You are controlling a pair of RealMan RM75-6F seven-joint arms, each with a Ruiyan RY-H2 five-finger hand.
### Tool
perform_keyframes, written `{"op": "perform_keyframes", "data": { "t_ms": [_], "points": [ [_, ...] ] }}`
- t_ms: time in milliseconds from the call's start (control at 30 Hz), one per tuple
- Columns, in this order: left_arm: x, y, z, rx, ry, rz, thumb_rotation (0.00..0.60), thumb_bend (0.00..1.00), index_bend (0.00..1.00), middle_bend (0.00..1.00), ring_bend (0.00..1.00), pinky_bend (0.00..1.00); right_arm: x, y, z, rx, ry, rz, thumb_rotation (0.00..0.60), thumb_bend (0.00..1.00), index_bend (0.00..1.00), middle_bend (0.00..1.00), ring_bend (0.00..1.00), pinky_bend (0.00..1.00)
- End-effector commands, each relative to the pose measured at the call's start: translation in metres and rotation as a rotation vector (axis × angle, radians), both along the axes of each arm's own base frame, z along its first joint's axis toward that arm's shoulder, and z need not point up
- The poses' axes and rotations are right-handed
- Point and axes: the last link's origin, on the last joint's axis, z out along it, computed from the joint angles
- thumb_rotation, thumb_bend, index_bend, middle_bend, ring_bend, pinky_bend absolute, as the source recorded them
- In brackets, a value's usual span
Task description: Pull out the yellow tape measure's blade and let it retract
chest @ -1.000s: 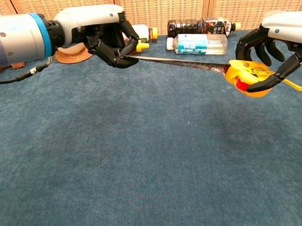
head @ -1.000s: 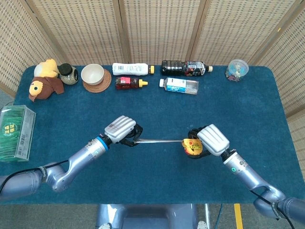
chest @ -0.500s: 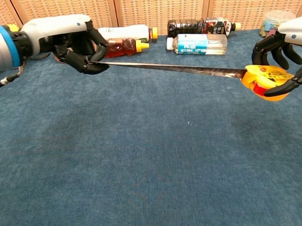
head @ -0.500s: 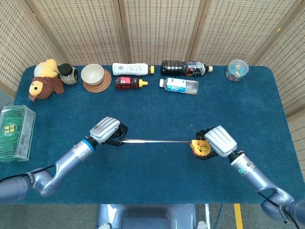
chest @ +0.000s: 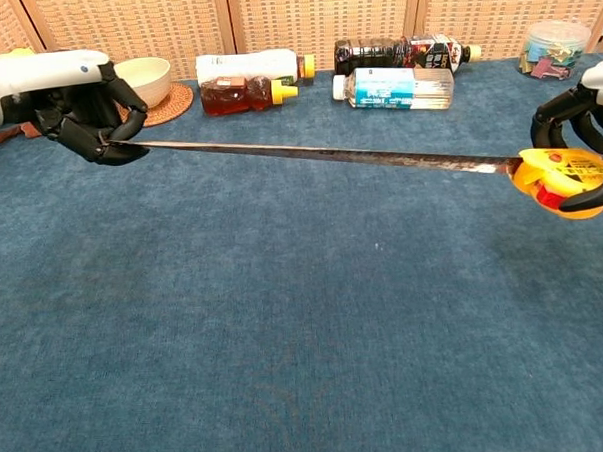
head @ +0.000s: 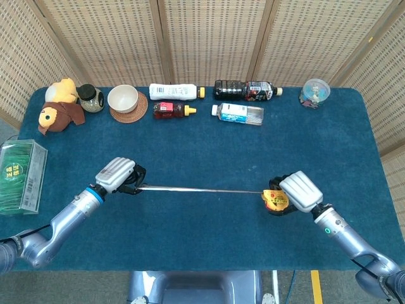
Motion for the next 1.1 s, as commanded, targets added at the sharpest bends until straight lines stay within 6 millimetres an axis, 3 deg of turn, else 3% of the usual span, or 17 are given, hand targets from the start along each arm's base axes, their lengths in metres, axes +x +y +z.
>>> {"op": "perform_keyframes", "data": {
  "t_ms": [33, 267, 567, 1100],
  "points": [
    [-0.007, -0.001, 0.003, 0.003, 0.011, 0.011, 0.583, 0.4, 0.75, 1.0, 1.0, 0.9, -0.002, 0.0, 0.001, -0.002, 0.001, -0.003, 0.386, 0.18, 0.58, 0.62, 0.63, 0.66],
    [-0.023, -0.003, 0.012, 0.017, 0.029, 0.041, 0.581, 0.4, 0.75, 1.0, 1.0, 0.9, -0.008, 0.002, 0.003, -0.008, 0.005, -0.016, 0.388, 0.18, 0.58, 0.62, 0.63, 0.66],
    [-0.02, -0.004, 0.009, 0.006, 0.019, 0.034, 0.587, 0.4, 0.75, 1.0, 1.0, 0.9, -0.007, 0.003, 0.0, -0.002, 0.001, -0.015, 0.388, 0.18, 0.59, 0.63, 0.63, 0.66],
    [0.034, 0.005, -0.021, -0.044, -0.036, -0.056, 0.582, 0.4, 0.75, 1.0, 1.0, 0.9, 0.029, -0.006, -0.012, 0.011, -0.061, 0.021, 0.388, 0.18, 0.59, 0.63, 0.63, 0.66]
  ]
}}
